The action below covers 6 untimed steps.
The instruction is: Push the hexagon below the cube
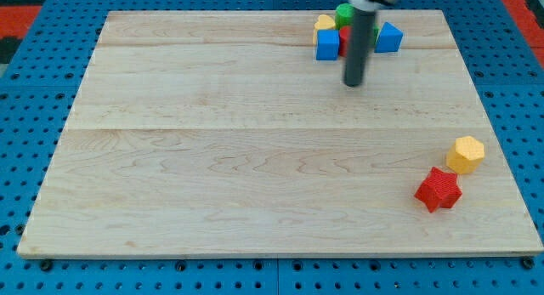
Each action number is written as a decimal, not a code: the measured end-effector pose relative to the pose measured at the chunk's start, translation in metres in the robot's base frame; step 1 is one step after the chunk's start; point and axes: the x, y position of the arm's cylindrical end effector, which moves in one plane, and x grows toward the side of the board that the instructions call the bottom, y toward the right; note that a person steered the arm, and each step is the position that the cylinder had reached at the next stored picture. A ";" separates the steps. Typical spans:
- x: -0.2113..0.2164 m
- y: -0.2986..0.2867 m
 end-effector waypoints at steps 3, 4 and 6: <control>0.164 0.160; 0.142 0.113; 0.059 0.013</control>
